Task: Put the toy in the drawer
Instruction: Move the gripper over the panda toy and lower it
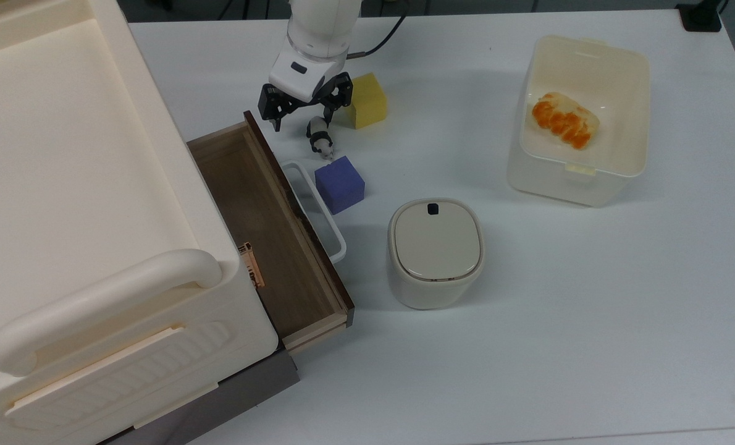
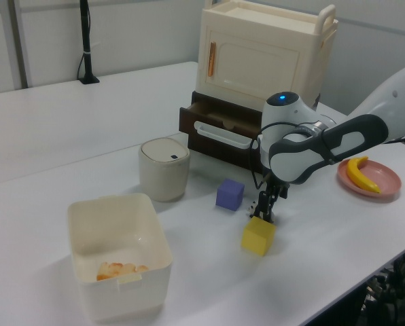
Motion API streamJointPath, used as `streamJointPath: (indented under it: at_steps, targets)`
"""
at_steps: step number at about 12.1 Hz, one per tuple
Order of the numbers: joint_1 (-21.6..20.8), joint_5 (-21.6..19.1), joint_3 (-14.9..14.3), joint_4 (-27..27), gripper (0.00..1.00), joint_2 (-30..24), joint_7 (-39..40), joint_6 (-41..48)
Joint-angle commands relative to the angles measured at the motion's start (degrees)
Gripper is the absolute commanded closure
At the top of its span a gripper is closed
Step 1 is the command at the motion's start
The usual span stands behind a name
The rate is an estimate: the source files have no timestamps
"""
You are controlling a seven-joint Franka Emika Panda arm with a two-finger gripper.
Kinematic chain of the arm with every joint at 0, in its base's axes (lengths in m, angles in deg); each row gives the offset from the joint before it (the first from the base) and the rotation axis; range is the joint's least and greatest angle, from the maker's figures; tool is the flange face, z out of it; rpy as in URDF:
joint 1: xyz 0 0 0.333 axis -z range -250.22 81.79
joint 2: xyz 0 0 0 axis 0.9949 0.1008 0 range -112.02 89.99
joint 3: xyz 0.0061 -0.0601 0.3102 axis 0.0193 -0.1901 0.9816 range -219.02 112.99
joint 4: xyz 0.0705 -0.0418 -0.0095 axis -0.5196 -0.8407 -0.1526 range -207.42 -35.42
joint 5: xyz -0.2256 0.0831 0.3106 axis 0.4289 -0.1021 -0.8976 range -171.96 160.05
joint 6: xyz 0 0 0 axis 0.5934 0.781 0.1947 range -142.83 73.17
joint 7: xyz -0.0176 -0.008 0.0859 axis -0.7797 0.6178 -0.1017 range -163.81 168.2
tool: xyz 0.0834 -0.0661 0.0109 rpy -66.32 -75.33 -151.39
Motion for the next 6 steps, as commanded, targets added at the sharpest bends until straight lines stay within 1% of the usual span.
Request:
streamJointPath:
  at_steps: [1,6]
  targets:
    - [0.1,0.8,-0.2,-1.4,0.0,-1.1,2.0,-1.7]
    - [-0.9,0.1,-0.1,-1.0,0.0,-1.2,1.8,-1.7]
